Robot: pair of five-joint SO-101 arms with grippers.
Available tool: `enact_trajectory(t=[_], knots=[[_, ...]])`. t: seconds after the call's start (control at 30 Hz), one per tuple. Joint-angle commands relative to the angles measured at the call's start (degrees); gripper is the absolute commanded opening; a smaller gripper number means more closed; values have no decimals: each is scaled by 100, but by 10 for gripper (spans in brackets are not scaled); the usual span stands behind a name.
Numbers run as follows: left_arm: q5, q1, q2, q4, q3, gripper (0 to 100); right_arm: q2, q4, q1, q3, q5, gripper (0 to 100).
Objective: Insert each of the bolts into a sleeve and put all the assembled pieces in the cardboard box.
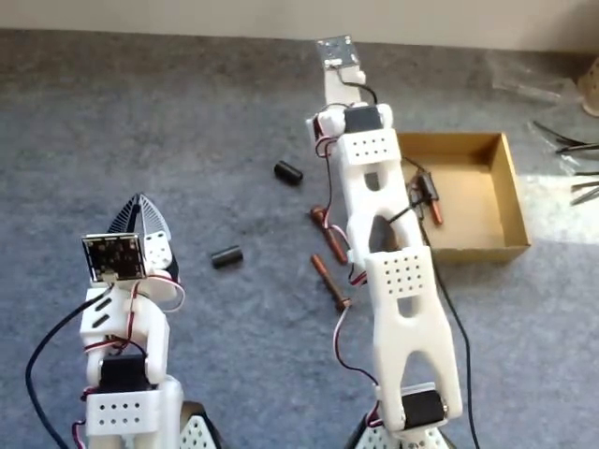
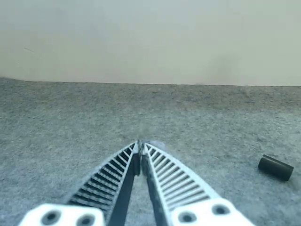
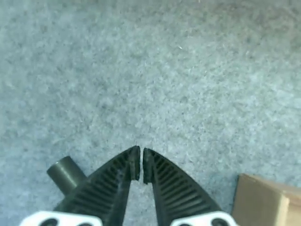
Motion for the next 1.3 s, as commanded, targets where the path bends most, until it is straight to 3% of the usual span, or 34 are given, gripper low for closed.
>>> enact_trajectory(t=[0.0, 0.43, 0.67, 1.03, 1.27], knots=[[-35, -4, -4, -132, 136, 27, -163, 119, -101, -259, 105, 5], [-35, -4, -4, -132, 136, 27, -119, 1956, -127, -2360, 105, 5], [-35, -4, -13, -132, 136, 27, -189, 2624, -505, -2580, 105, 5], [-35, -198, -48, -158, 136, 24, -567, 2677, -1314, -2580, 132, 5], [-18, -347, -48, -290, 136, 24, -75, 1613, -1596, -2615, 114, 5]])
